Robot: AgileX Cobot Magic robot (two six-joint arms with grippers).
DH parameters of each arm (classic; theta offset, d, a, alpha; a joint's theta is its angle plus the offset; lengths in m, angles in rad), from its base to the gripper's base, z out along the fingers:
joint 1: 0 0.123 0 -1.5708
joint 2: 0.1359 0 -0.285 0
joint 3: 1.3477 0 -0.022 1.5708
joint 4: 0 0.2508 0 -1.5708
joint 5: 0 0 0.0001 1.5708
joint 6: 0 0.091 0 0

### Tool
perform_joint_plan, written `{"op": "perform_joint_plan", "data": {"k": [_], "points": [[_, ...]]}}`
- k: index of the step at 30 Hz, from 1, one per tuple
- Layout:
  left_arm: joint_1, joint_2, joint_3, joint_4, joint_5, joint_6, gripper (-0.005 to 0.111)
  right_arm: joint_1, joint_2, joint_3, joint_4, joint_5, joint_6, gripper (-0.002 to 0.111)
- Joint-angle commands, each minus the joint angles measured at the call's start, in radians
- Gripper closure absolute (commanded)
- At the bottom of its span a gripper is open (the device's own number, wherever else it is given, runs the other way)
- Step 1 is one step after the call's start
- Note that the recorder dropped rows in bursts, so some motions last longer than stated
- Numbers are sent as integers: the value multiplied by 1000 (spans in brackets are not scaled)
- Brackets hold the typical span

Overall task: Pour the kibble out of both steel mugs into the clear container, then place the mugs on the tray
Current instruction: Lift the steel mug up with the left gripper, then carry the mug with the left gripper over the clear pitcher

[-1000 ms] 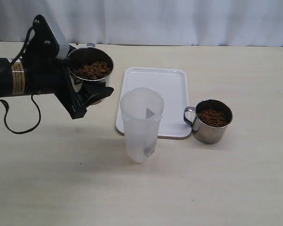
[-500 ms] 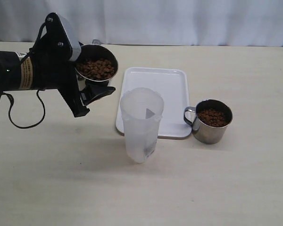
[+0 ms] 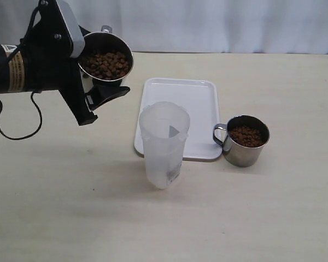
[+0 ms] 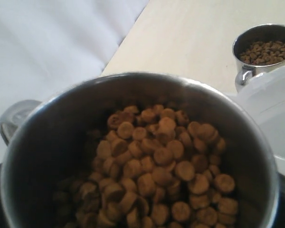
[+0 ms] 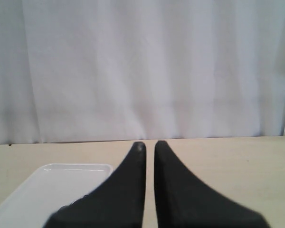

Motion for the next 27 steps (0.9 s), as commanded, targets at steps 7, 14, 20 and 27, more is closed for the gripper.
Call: {"op": "perform_joint_plan", "data": {"k": [7, 14, 20, 27], "points": [[-113, -12, -30, 35, 116, -11, 107, 4, -4, 2, 1, -12, -5, 103], [-140, -12, -37, 39, 130, 10, 107, 4, -4, 2, 1, -12, -5, 103], [-140, -12, -61, 42, 125, 25, 107, 4, -4, 2, 1, -12, -5, 103], [-140, -12, -61, 71, 135, 34, 107, 4, -4, 2, 1, -12, -5, 103]]}}
